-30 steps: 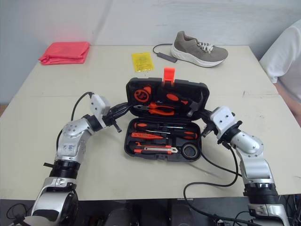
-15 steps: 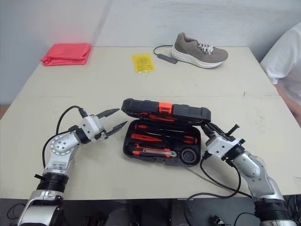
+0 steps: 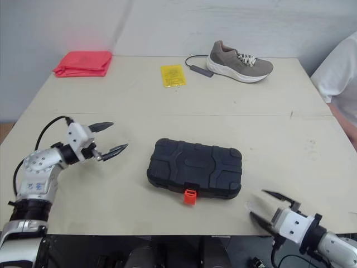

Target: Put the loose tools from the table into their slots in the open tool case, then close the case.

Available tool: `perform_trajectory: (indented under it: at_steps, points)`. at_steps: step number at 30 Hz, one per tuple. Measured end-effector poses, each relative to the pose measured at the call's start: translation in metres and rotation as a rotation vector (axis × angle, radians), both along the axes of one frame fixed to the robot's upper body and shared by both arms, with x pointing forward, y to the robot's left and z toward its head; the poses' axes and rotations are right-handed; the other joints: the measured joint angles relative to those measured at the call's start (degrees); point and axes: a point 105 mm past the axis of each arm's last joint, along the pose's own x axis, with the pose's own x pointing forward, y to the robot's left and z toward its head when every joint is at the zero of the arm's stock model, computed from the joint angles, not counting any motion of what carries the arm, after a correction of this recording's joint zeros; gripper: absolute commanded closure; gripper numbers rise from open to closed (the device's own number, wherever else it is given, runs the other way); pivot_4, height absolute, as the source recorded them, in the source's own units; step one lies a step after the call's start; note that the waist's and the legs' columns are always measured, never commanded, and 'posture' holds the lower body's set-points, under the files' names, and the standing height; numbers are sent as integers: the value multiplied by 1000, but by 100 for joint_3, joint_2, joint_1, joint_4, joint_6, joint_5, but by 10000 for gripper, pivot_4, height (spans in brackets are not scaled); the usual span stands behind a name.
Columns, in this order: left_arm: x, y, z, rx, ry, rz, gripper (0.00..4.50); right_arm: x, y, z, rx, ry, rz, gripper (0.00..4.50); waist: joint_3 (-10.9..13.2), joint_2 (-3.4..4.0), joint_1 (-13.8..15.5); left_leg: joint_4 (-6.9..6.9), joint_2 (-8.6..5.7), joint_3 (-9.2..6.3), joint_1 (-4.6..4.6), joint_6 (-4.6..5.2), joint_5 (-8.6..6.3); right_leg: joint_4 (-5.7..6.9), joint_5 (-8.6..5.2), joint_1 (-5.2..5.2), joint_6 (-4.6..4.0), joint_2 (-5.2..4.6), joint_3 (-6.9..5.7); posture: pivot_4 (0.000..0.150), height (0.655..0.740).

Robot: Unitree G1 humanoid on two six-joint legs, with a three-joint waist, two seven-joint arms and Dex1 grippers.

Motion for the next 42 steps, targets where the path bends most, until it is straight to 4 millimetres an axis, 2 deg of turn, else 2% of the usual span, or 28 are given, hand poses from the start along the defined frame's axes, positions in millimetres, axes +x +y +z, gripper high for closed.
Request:
perform_trajectory:
  at_steps: [2, 3, 6, 8, 9, 13, 18, 21, 23, 27, 29, 33, 37, 40, 42]
  points:
    - [14, -26, 10, -31, 21, -57, 17605, -1, 16, 5, 103, 78, 21, 25646, 0, -5, 20, -1, 0, 1, 28, 0, -12, -9, 0, 29, 0, 1, 1, 1500, 7400]
    - [25, -45, 13, -51, 49, -92, 22060, -1, 23, 7, 129, 134, 40, 30820, -1, -6, 26, 0, -3, 1, 31, 4, -16, -11, 0, 34, 0, 0, 1, 1500, 7400]
    - [40, -76, 11, -23, 95, -143, 34831, -2, 36, 5, 158, 238, 84, 44783, -3, -14, 35, -3, -27, -2, 25, 6, -18, -29, 1, 33, 2, 4, -5, 1500, 7400]
    - [47, -89, 4, 5, 136, -159, 43970, -2, 40, 0, 155, 290, 101, 45000, -1, -17, 19, -4, -27, 2, 22, 7, -19, -34, 1, 29, 2, 6, -4, 1500, 7400]
    - [51, -98, -2, 22, 165, -173, 44884, 0, 42, -3, 151, 321, 105, 45000, 0, -20, 17, -4, -28, 2, 19, 7, -19, -35, 1, 28, 3, 5, -5, 1500, 7400]
    - [56, -114, -24, 97, 230, -195, 44884, 15, 46, -8, 115, 340, 123, 45000, 4, -27, 10, 1, -29, 4, 18, 9, -20, -35, 3, 24, 5, 4, -6, 1500, 7400]
    - [53, -107, -42, 133, 266, -209, 44884, 32, 44, -9, 71, 307, 136, 45000, 0, -45, 16, 5, -27, 1, 18, 9, -20, -34, 3, 26, 6, 2, -11, 1500, 7400]
    - [45, -107, -41, 149, 260, -279, 44884, 43, 45, -9, 56, 268, 148, 45000, -18, -86, -9, 12, -19, 2, 23, 8, -19, -31, 7, 34, 2, 3, -13, 1500, 7400]
    - [41, -100, -40, 149, 255, -306, 44884, 54, 44, -8, 34, 238, 160, 45000, -22, -92, -55, 11, -16, 4, 32, 9, -19, -32, 9, 41, 2, -2, -12, 1500, 7400]
    - [25, -90, -44, 125, 256, -388, 44884, 87, 29, 1, -31, 163, 119, 45000, -23, -90, -110, 12, 1, 6, 29, 16, -18, -29, 11, 40, 5, -11, -11, 1500, 7400]
    - [13, -85, -50, 115, 263, -429, 44884, 109, 22, 7, -60, 121, 91, 45000, -23, -90, -117, 13, 2, 6, 29, 16, -18, -30, 11, 39, 5, -11, -11, 1500, 7400]
    - [0, -79, -57, 103, 275, -446, 44884, 134, 18, 14, -55, 77, 55, 45000, -19, -84, -125, 14, 6, 9, 27, 16, -17, -23, 11, 33, 5, -11, -7, 1500, 7400]
    - [-12, -71, -61, 74, 281, -416, 44884, 157, 24, 18, -33, 44, 41, 45000, -17, -80, -137, 14, 15, 11, 27, 12, -16, -19, 10, 31, 4, -12, -3, 1500, 7400]
    - [-20, -68, -55, -33, 282, -369, 44884, 174, 29, 21, 17, 9, 2, 45000, -14, -74, -151, 13, 22, 15, 28, 8, -16, -13, 9, 27, 1, -16, 2, 1500, 7400]
    - [-23, -70, -43, -141, 263, -349, 44884, 178, 30, 21, 53, -22, -19, 45000, -10, -68, -143, 13, 23, 16, 28, 7, -17, -12, 8, 26, 0, -17, 5, 1500, 7400]
